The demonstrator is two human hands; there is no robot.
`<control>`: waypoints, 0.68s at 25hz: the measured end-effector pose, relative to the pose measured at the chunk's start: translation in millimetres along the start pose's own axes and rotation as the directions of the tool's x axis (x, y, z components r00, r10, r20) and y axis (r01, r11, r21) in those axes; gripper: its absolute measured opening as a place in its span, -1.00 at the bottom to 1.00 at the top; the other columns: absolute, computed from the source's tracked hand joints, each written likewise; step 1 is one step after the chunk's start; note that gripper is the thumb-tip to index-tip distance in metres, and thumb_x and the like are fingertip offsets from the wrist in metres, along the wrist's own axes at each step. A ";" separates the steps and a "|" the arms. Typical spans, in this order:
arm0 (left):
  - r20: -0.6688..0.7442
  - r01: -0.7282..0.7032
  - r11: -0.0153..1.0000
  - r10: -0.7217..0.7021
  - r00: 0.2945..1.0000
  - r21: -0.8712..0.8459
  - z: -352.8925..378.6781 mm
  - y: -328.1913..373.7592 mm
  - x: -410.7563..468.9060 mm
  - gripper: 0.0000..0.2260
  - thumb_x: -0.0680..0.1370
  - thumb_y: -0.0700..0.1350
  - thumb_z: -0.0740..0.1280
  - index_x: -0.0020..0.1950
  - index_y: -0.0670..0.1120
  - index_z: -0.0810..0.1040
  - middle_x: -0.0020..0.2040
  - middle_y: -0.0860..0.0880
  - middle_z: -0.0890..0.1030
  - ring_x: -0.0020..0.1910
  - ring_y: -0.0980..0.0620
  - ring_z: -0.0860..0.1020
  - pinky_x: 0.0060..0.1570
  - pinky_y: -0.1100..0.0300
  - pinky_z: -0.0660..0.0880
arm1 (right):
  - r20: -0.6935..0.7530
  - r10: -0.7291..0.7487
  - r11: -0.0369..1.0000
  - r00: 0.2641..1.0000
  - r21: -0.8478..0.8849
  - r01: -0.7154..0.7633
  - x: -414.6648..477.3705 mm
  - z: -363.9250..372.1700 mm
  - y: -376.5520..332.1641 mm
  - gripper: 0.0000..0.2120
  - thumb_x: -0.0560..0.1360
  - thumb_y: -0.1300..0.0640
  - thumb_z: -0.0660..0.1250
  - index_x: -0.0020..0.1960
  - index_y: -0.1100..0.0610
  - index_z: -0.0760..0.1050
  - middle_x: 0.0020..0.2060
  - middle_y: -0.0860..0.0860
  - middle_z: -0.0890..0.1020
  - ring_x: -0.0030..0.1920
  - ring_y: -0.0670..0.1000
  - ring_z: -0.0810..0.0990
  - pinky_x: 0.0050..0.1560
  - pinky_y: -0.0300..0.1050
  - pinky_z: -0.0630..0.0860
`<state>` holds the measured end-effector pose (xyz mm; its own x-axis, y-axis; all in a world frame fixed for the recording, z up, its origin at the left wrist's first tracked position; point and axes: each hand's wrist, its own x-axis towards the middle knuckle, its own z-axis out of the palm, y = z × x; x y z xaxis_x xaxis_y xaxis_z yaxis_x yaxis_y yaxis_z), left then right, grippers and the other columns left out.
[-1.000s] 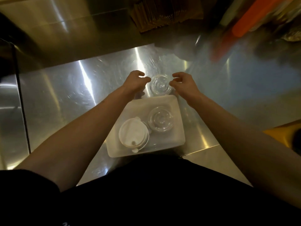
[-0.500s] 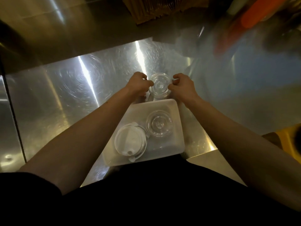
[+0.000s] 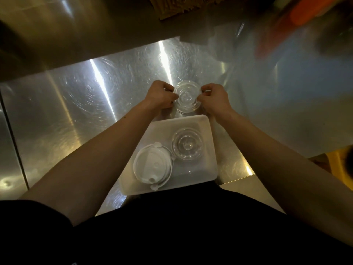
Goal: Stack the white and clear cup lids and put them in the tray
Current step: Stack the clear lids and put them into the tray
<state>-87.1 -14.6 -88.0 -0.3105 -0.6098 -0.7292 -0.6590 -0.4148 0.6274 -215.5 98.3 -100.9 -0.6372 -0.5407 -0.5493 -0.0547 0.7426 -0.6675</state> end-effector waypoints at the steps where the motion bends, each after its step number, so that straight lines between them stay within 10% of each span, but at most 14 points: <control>1: -0.005 -0.003 1.000 0.003 1.000 -0.011 -0.6 -0.1 0.9 -0.80 0.46 -0.32 0.44 0.05 -0.19 0.55 -0.02 -0.18 0.56 -0.03 -0.11 0.61 0.05 -0.05 0.64 | 0.004 0.004 1.000 1.000 0.016 -0.004 0.4 -0.3 0.1 -0.65 0.44 0.23 0.38 0.23 0.19 0.54 0.10 0.14 0.64 0.10 0.11 0.65 0.17 0.05 0.60; 12: -0.027 -0.098 0.991 0.096 0.995 -0.092 -16.0 14.8 -20.9 -0.71 0.45 -0.34 0.43 0.15 -0.25 0.54 -0.20 -0.13 0.56 -0.31 -0.05 0.56 -0.07 -0.06 0.61 | -0.071 -0.102 0.989 0.992 0.099 0.109 -14.7 -14.2 -15.6 -0.68 0.45 0.28 0.36 0.19 0.15 0.58 -0.11 0.04 0.60 -0.18 -0.01 0.62 -0.33 -0.29 0.57; 17: -0.056 -0.225 0.969 0.221 0.974 -0.097 -29.8 17.0 -42.8 -0.72 0.43 -0.31 0.46 0.12 -0.21 0.57 -0.18 -0.07 0.59 -0.17 -0.03 0.60 0.10 -0.06 0.60 | -0.108 -0.186 0.969 0.976 0.146 0.201 -35.8 -22.0 -31.0 -0.70 0.43 0.26 0.39 0.16 0.15 0.60 -0.14 -0.03 0.60 -0.09 0.02 0.64 0.03 -0.01 0.66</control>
<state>-64.6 -15.6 -38.0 -0.4095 -0.7232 -0.5561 -0.5022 -0.3302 0.7992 -207.9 103.3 -49.5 -0.6953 -0.6236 -0.3573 -0.0693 0.5531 -0.8303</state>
